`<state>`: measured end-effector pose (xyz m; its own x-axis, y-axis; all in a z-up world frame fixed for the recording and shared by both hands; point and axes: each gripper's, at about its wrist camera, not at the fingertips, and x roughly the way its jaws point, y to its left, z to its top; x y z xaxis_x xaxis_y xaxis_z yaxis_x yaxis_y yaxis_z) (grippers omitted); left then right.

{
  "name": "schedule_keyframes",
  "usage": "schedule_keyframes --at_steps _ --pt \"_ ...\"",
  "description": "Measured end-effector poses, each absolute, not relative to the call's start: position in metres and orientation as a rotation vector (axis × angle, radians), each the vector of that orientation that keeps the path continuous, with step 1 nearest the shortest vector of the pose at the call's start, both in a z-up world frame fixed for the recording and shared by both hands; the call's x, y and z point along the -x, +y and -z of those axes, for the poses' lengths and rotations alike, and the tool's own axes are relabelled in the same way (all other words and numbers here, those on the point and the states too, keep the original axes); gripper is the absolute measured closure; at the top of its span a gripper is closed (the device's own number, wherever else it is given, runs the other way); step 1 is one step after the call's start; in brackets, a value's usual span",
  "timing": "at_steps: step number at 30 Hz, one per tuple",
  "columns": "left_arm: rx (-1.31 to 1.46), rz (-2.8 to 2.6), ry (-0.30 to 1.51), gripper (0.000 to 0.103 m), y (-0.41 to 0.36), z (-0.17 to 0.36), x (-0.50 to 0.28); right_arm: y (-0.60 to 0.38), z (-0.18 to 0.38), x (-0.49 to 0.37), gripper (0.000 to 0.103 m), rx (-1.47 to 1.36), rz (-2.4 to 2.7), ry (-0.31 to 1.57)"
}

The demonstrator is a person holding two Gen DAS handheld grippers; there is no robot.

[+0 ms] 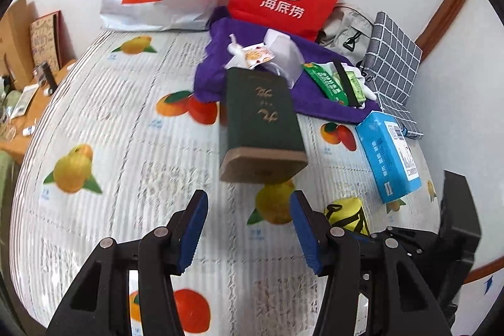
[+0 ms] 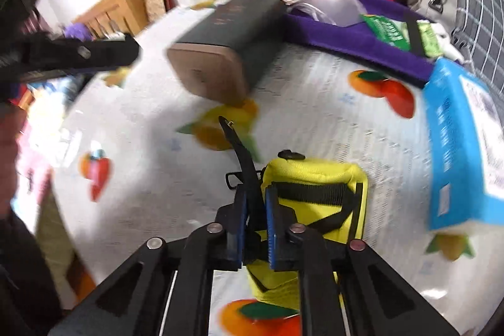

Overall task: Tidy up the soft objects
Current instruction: 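Grasp the yellow mesh pouch's black strap with the right gripper, then lift the pouch with the right gripper while the left gripper grasps it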

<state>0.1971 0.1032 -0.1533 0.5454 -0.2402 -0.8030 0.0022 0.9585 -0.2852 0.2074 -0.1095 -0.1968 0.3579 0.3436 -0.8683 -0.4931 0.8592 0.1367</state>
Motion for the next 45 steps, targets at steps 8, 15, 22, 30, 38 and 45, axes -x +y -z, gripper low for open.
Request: schedule_keyframes --at_steps 8,15,22,30,38,45 --pt "0.287 0.123 1.010 0.051 0.108 0.163 -0.179 -0.124 0.174 -0.190 0.096 0.049 -0.540 1.028" --pt "0.260 0.143 1.047 0.051 0.085 0.173 -0.176 -0.147 0.156 -0.179 0.096 -0.024 -0.539 0.982" --pt "0.237 0.145 1.086 0.051 0.067 0.185 -0.172 -0.152 0.186 -0.179 0.096 0.003 -0.509 1.053" --pt "0.254 0.128 1.106 0.051 0.075 0.196 -0.167 -0.140 0.192 -0.183 0.085 0.086 -0.517 1.059" --pt "0.287 0.144 1.116 0.051 0.088 0.206 -0.167 -0.113 0.193 -0.187 0.085 0.205 -0.545 1.048" --pt "0.298 0.145 1.110 0.051 0.100 0.206 -0.165 -0.095 0.210 -0.196 0.060 0.310 -0.528 1.066"
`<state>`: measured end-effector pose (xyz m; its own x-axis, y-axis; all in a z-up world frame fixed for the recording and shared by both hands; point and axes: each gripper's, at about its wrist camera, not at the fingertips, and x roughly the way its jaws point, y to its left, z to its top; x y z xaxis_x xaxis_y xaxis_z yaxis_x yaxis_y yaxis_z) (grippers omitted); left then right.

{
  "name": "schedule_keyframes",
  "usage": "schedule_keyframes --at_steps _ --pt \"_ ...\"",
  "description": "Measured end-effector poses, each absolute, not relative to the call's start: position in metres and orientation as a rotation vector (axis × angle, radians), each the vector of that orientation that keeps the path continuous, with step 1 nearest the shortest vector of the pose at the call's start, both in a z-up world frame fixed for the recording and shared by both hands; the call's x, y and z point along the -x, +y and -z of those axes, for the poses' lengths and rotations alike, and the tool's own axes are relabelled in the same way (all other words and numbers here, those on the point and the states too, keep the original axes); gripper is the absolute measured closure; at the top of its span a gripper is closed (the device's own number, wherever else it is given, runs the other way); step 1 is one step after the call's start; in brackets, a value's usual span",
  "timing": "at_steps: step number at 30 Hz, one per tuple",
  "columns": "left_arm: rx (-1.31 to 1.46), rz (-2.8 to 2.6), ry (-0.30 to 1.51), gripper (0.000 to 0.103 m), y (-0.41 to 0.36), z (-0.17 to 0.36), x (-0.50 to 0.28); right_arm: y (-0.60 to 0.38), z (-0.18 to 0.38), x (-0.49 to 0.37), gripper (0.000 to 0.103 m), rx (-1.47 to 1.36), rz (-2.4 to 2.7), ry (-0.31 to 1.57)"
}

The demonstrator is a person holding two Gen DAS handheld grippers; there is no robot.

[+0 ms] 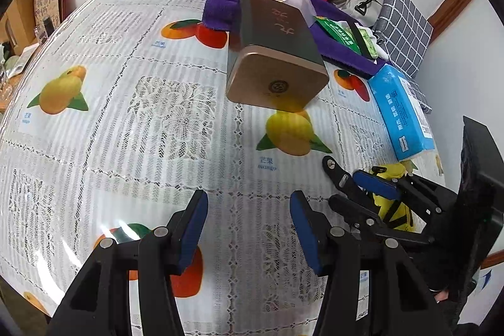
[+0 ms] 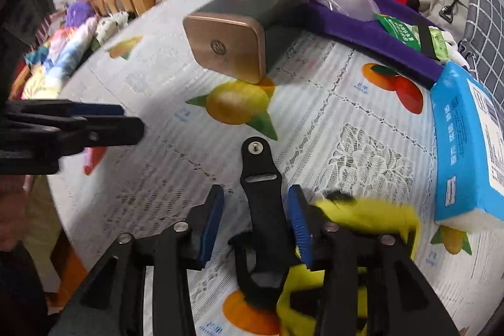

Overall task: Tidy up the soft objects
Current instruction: 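Lift the pouch with the right gripper while the left gripper grasps it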

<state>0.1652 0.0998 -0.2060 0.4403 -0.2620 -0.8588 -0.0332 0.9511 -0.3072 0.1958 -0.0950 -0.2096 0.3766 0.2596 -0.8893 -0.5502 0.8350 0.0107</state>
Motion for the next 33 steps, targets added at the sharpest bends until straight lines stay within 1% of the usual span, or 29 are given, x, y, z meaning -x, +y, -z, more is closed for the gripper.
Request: schedule_keyframes --at_steps 1,2,6,15,21,28,33 --pt "0.301 0.145 1.112 0.051 0.100 0.206 -0.166 -0.092 0.210 -0.196 0.062 0.332 -0.524 1.064" --pt "0.302 0.144 1.113 0.051 0.100 0.207 -0.166 -0.092 0.209 -0.196 0.078 0.337 -0.526 1.059" --pt "0.301 0.143 1.120 0.051 0.098 0.209 -0.167 -0.098 0.205 -0.199 0.079 0.299 -0.551 1.063" --pt "0.267 0.161 1.133 0.051 0.071 0.206 -0.168 -0.141 0.152 -0.185 0.079 0.016 -0.593 0.919" --pt "0.240 0.219 1.142 0.051 0.033 0.203 -0.171 -0.187 0.124 -0.176 0.078 -0.035 -0.484 0.848" --pt "0.211 0.292 1.149 0.051 -0.008 0.197 -0.171 -0.227 0.128 -0.167 0.078 -0.082 -0.452 0.849" --pt "0.202 0.297 1.157 0.051 -0.017 0.196 -0.170 -0.244 0.151 -0.172 0.078 -0.106 -0.406 0.903"
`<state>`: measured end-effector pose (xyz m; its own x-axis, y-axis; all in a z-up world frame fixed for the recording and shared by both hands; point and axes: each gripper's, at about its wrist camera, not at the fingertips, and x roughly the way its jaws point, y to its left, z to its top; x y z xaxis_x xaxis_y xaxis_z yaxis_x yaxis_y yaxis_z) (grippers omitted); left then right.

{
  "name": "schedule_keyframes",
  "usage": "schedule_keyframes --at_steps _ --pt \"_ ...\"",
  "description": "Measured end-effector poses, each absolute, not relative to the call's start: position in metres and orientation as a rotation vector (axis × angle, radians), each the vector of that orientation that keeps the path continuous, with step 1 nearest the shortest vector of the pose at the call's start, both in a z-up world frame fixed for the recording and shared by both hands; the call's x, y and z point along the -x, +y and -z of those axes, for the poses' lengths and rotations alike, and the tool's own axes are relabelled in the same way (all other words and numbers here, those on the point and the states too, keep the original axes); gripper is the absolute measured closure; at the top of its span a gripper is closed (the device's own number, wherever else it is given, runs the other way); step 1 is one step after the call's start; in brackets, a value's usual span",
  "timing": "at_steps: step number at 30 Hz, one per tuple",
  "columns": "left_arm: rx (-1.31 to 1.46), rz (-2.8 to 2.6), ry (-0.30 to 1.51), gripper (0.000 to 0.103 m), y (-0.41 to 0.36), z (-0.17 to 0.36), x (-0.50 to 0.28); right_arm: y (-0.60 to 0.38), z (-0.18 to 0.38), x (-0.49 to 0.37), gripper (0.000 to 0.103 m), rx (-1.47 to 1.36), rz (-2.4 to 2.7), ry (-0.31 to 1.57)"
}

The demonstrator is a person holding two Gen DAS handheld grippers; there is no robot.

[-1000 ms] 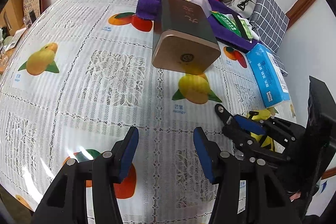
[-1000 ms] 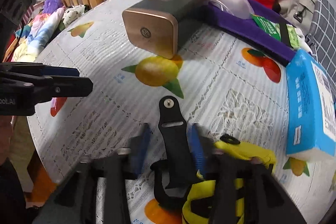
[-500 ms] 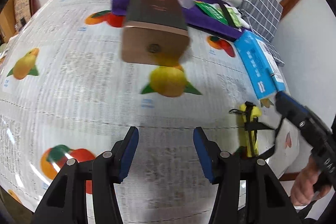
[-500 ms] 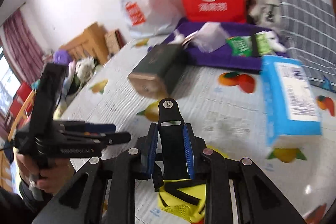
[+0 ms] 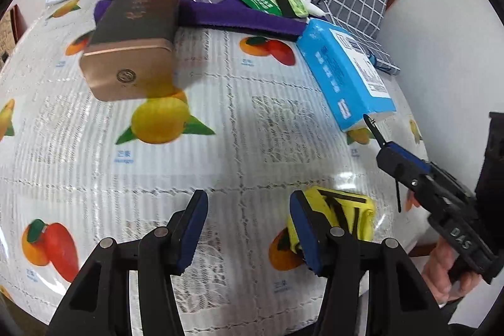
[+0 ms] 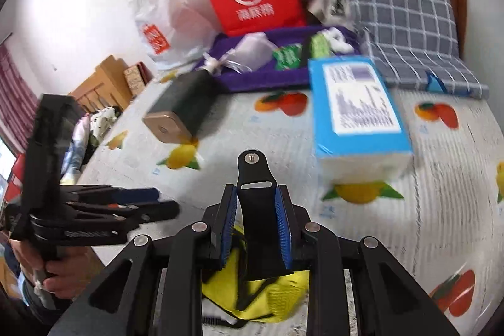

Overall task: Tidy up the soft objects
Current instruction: 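Lift the pouch with the right gripper while the left gripper grasps it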

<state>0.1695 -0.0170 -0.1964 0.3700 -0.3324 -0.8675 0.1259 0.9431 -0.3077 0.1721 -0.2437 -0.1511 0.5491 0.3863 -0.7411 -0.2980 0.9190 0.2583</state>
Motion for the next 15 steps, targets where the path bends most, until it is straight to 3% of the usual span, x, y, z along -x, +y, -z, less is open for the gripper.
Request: schedule_keyframes --at_steps 15 --pt "0.081 0.389 1.199 0.053 -0.074 0.218 -0.156 -0.308 0.182 -0.144 0.078 -0.156 -0.265 0.958"
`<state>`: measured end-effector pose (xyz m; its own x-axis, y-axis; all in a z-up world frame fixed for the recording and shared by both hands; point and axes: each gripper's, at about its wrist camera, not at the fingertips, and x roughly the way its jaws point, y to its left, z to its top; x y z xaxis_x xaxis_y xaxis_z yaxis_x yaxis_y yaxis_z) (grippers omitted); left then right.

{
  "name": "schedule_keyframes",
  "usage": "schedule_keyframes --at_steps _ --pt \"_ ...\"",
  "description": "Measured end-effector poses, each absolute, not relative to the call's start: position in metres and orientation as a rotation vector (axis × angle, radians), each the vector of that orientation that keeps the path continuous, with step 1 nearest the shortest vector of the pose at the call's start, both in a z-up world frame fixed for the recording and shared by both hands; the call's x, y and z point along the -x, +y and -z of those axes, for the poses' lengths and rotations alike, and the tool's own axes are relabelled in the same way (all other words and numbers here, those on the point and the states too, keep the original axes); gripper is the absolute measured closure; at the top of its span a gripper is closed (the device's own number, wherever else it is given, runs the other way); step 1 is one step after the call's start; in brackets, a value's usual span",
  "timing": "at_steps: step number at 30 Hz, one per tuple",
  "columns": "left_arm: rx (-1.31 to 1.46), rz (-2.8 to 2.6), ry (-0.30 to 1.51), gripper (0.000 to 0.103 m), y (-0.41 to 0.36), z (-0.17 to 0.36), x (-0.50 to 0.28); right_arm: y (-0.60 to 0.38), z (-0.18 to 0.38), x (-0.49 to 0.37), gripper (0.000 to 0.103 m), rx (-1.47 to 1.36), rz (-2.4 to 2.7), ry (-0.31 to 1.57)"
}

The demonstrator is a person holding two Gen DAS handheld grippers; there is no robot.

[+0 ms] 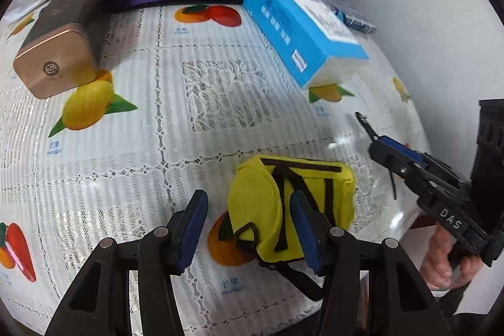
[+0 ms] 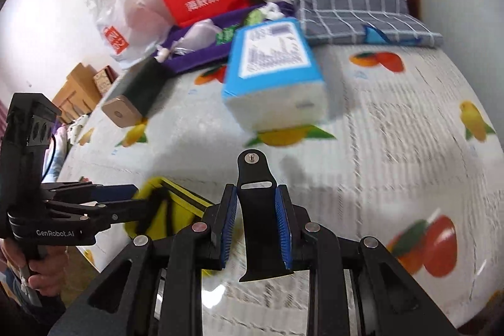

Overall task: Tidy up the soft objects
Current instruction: 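Lift the pouch with the right gripper while the left gripper grasps it, then carry the yellow pouch with the left gripper to the towel while the right gripper follows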

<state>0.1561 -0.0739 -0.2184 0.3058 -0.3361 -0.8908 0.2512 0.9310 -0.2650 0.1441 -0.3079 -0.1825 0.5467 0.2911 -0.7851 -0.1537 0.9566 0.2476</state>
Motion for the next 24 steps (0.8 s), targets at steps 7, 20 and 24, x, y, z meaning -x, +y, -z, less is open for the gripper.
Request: schedule_keyframes --at_steps 7,20,24 --pt "0.017 0.370 1.152 0.068 -0.081 0.218 -0.153 -0.318 0.197 -0.140 0.078 -0.160 -0.220 0.990" --pt "0.046 0.299 1.149 0.072 -0.054 0.217 -0.149 -0.306 0.204 -0.141 0.078 -0.121 -0.191 1.011" --pt "0.085 0.241 1.142 0.072 -0.028 0.217 -0.146 -0.298 0.205 -0.142 0.078 -0.107 -0.191 1.017"
